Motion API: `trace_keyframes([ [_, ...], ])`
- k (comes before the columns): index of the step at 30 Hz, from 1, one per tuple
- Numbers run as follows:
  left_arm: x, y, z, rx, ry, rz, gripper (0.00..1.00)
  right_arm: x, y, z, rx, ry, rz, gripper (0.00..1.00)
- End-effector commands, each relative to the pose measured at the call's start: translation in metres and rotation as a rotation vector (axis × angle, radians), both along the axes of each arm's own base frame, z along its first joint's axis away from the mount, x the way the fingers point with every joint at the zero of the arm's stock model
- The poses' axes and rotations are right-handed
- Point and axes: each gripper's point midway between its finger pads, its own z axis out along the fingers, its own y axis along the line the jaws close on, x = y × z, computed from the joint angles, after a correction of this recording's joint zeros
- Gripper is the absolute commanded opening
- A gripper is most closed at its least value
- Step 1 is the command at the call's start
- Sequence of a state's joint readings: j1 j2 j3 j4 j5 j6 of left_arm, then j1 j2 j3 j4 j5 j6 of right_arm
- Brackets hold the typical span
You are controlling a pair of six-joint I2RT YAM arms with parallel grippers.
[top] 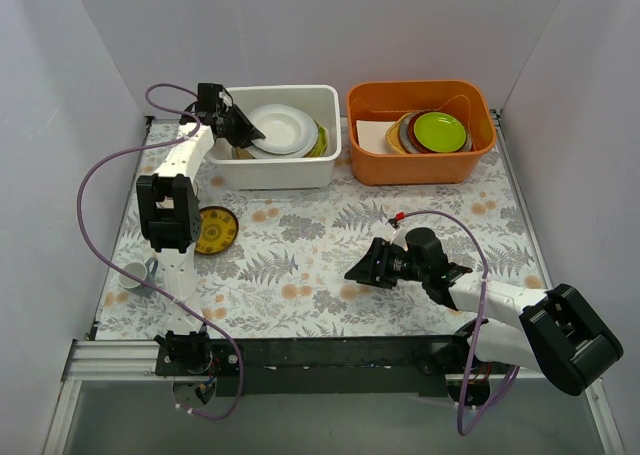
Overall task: Place the plates into the plastic bin on the countertop
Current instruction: Place the plate in the plastic bin.
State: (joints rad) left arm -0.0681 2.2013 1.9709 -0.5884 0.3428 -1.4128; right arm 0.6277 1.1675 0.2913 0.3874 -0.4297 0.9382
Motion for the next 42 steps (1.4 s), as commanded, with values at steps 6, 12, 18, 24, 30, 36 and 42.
trace_keyframes([
  [6,-0.011,-0.011,-0.012,-0.063,0.003,-0.142,0.33,0.002,0.002,0.002,0.018,-0.033,0.019,0.64],
  [12,-0.014,-0.001,-0.012,-0.013,0.019,-0.101,0.55,0.002,0.003,0.002,0.021,-0.034,0.023,0.64],
  [18,-0.016,0.009,0.010,0.023,0.022,-0.068,0.65,0.001,0.003,0.004,0.025,-0.034,0.027,0.64],
  [24,-0.022,0.006,0.047,0.010,-0.002,-0.093,0.71,0.001,0.004,0.005,0.027,-0.034,0.029,0.64],
  [30,-0.035,0.000,0.070,-0.022,-0.014,-0.119,0.80,0.001,0.004,0.006,0.031,-0.034,0.031,0.64],
  [36,-0.049,0.002,0.080,-0.018,-0.002,-0.108,0.82,0.001,0.004,0.006,0.032,-0.034,0.031,0.64],
  [42,-0.056,0.019,0.068,0.074,0.070,-0.057,0.82,0.000,0.004,0.006,0.034,-0.029,0.033,0.64],
])
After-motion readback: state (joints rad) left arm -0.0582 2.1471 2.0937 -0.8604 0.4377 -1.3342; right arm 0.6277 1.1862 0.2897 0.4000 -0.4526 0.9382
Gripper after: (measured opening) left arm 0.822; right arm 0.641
